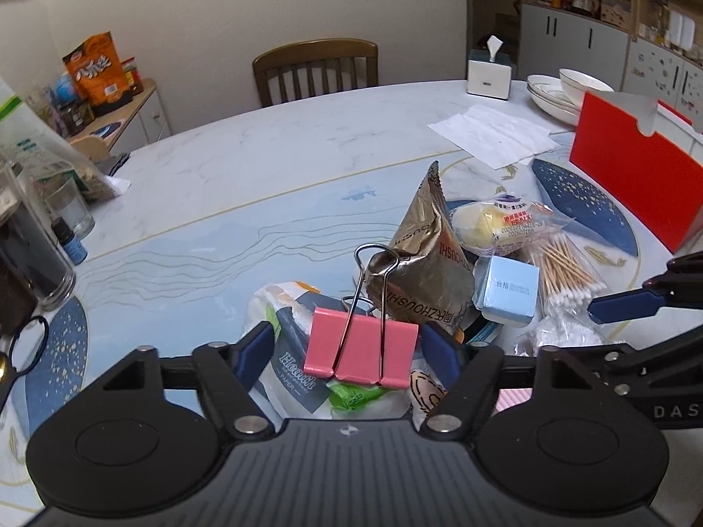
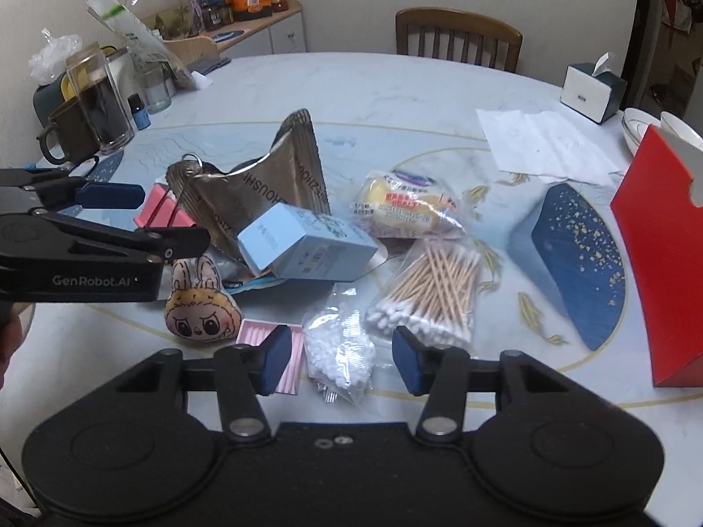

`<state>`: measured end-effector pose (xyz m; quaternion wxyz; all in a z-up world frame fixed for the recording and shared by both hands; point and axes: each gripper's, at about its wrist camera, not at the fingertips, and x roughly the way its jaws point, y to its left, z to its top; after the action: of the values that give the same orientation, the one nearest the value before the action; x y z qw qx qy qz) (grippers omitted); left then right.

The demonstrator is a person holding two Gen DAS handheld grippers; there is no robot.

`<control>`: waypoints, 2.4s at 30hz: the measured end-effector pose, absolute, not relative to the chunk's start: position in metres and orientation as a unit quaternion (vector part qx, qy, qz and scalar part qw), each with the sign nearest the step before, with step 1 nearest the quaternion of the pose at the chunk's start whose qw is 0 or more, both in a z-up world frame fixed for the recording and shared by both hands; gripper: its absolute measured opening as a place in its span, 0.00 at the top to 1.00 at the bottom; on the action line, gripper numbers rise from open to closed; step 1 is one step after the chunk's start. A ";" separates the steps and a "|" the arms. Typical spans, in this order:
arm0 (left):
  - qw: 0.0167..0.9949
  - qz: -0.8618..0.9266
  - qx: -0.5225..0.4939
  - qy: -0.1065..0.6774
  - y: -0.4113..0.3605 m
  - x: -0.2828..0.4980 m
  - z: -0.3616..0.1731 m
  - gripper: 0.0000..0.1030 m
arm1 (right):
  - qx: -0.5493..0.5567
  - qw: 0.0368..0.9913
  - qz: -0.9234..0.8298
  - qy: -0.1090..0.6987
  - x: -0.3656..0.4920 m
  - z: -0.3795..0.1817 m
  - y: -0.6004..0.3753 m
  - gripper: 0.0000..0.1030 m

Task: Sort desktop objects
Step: 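Grasp the pink binder clip with the left tool while the right tool grasps the small clear bag, then carry the pink clip and the clear bag over the red-and-white box with both tools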

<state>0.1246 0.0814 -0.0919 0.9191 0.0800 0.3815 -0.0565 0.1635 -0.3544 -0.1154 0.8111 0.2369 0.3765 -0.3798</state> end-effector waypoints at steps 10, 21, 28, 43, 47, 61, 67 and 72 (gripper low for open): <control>0.916 -0.078 0.099 0.381 0.081 0.126 -0.095 0.48 | 0.237 0.804 -0.382 0.390 0.172 -0.118 -0.356 0.68; 0.920 -0.099 0.084 0.369 0.091 0.117 -0.085 0.52 | 0.244 0.802 -0.385 0.386 0.173 -0.113 -0.354 0.78; 0.922 -0.116 0.072 0.361 0.092 0.107 -0.075 0.52 | 0.248 0.807 -0.380 0.379 0.167 -0.103 -0.344 0.79; 0.926 -0.104 0.071 0.355 0.078 0.095 -0.055 0.52 | 0.252 0.821 -0.381 0.342 0.130 -0.075 -0.338 0.79; 0.928 -0.094 0.069 0.353 0.070 0.092 -0.049 0.52 | 0.253 0.823 -0.382 0.335 0.114 -0.068 -0.342 0.79; 0.933 -0.062 0.059 0.351 0.022 0.088 -0.027 0.52 | 0.255 0.838 -0.369 0.311 0.048 -0.038 -0.365 0.79; 0.935 -0.063 0.054 0.346 -0.004 0.094 -0.017 0.52 | 0.249 0.842 -0.372 0.300 0.019 -0.021 -0.379 0.79; 0.936 -0.067 0.056 0.340 -0.028 0.102 -0.009 0.52 | 0.242 0.845 -0.383 0.284 -0.009 -0.005 -0.395 0.79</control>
<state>0.1016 -0.0284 -0.0086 0.9362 0.0560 0.3403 -0.0674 -0.0086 -0.3948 -0.0052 0.8448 0.2418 0.2841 -0.3835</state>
